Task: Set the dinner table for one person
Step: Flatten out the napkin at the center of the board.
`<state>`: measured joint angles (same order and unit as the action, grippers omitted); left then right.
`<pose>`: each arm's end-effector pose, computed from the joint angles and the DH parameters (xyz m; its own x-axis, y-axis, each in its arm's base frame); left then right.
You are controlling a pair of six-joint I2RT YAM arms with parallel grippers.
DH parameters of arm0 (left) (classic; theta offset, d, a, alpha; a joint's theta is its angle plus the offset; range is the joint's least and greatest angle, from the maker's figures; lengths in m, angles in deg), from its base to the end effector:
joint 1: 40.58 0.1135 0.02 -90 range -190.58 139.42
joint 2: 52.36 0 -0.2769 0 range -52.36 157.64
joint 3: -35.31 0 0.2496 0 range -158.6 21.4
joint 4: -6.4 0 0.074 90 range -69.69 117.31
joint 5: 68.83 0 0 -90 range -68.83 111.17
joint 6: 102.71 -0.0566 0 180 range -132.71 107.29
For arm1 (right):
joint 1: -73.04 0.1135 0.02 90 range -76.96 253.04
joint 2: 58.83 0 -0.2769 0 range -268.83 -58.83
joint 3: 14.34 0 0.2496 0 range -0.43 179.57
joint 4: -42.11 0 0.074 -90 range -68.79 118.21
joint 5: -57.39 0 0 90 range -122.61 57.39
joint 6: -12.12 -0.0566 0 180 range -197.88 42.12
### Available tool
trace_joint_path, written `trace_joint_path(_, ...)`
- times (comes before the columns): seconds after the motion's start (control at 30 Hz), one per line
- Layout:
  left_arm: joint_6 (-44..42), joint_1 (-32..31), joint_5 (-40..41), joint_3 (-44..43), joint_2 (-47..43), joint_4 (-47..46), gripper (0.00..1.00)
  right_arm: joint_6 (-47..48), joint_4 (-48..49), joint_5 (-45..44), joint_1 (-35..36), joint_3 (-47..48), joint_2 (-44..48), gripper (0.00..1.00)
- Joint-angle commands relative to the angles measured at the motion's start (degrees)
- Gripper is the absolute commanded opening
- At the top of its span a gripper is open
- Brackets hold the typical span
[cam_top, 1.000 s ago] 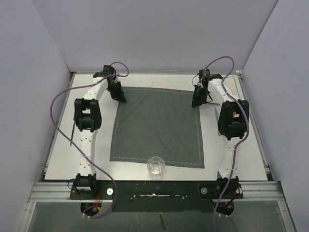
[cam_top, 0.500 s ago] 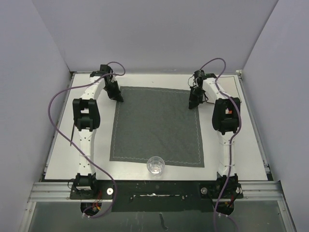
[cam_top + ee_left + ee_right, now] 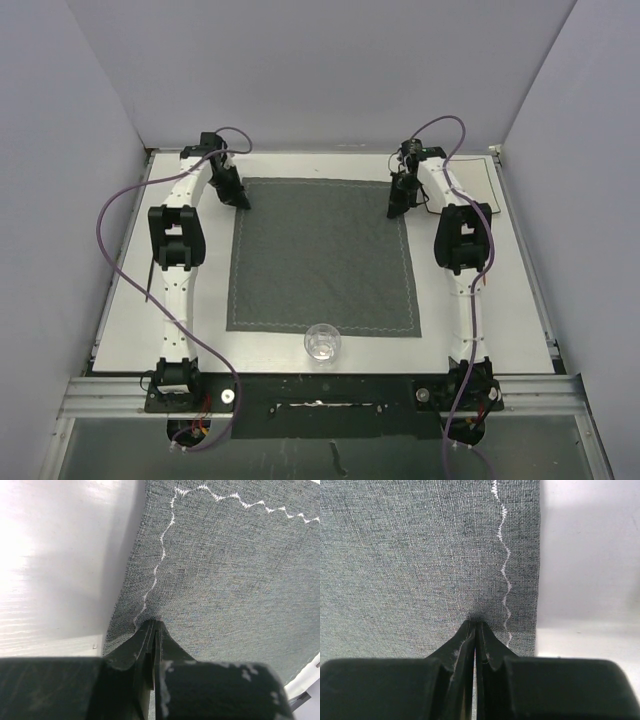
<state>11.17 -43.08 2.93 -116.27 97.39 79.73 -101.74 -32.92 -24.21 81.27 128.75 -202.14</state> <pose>0.5479 -0.0417 0.1398 -0.9233 -0.3445 -0.1700 -0.2549 0.8804 -0.3999 0.5181 0.0833 0.1523 -0.9475 0.2673 -0.1757 0.2240 0.9465 0.2322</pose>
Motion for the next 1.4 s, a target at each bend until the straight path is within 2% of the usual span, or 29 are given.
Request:
trace_joint_path(0.0,0.0,1.2,1.2,-4.9,4.6,1.6,0.00,0.9,0.3,1.2,-0.4,3.1,-0.8,0.00)
trace_joint_path(0.27,0.5,1.5,0.4,-7.8,6.9,1.7,0.00,1.0,1.8,2.4,-0.8,4.0,-1.7,0.00)
trace_joint_path(0.6,1.1,1.3,-0.3,-5.0,7.0,-0.4,0.00,0.0,3.8,4.5,-1.8,6.2,-3.3,0.00)
trace_joint_path(1.37,1.9,1.4,-0.6,-6.7,8.6,-1.7,0.00,-0.3,9.8,4.7,-2.5,8.2,-5.6,0.00)
